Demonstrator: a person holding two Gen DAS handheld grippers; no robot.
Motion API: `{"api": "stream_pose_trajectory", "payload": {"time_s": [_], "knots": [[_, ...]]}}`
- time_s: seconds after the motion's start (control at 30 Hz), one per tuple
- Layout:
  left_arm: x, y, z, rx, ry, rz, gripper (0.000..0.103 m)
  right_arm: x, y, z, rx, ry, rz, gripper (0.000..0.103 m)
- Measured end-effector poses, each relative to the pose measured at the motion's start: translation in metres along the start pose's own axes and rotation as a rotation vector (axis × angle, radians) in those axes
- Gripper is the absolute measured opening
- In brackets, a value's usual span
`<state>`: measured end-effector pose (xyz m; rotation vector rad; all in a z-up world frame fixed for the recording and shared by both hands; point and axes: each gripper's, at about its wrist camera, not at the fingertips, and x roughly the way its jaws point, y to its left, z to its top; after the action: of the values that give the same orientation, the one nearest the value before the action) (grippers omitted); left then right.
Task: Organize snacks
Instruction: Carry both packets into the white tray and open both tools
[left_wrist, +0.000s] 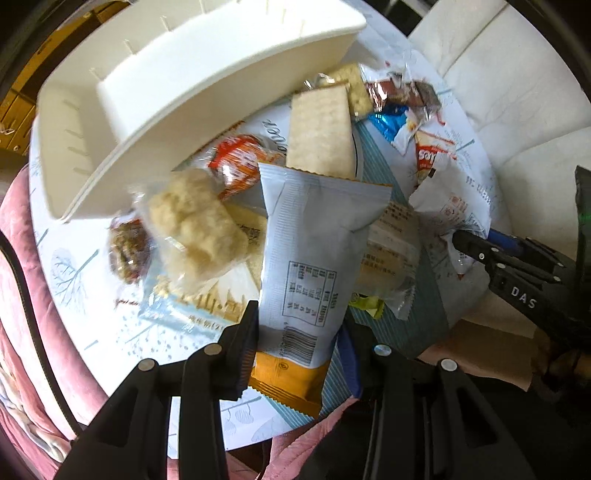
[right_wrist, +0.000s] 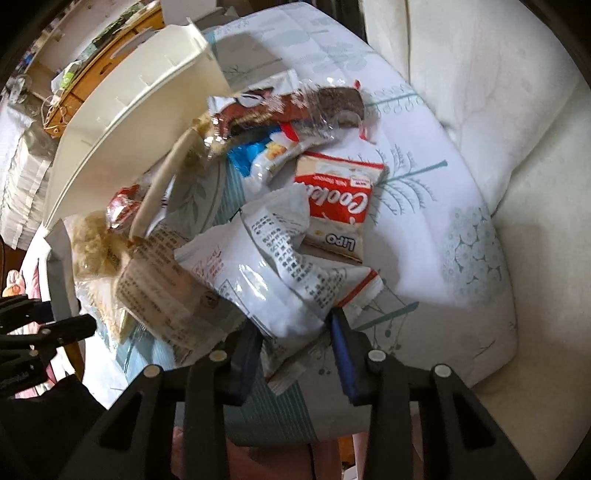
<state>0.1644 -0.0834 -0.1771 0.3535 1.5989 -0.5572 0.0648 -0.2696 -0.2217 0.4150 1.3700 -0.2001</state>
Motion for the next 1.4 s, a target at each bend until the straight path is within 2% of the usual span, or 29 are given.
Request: {"api": "stream_pose_trajectory", "payload": {"time_s": [0.17, 0.4, 0.63, 0.87, 1.07, 1.27, 1.4], "knots": [[-0.03, 0.018, -0.013, -0.046, -0.04, -0.003, 0.038, -0.024, 0.013, 0.004, -0.041, -0.05, 0.009, 0.035], [-0.07, 0.022, -0.021, -0.083, -0.081, -0.01, 0.038, -0.061, 0.032, 0.005, -0.11, -0.134, 0.036, 0.035], [-0.114, 0.03, -0.01, -0.086, -0.166, -0.016, 0.038, -0.101, 0.07, 0.032, -0.216, -0.231, 0.083, 0.035], [-0.144, 0.048, 0.013, -0.142, -0.278, 0.013, 0.039, -0.127, 0.106, 0.065, -0.305, -0.321, 0.159, 0.035], [-0.153, 0.068, 0.039, -0.239, -0.374, -0.007, 0.039, -0.132, 0.128, 0.096, -0.362, -0.392, 0.218, 0.036], [-0.152, 0.088, 0.061, -0.334, -0.497, -0.106, 0.039, -0.117, 0.134, 0.122, -0.394, -0.441, 0.26, 0.036], [-0.144, 0.1, 0.074, -0.379, -0.547, -0.109, 0.039, -0.105, 0.132, 0.137, -0.393, -0.456, 0.297, 0.036]]}}
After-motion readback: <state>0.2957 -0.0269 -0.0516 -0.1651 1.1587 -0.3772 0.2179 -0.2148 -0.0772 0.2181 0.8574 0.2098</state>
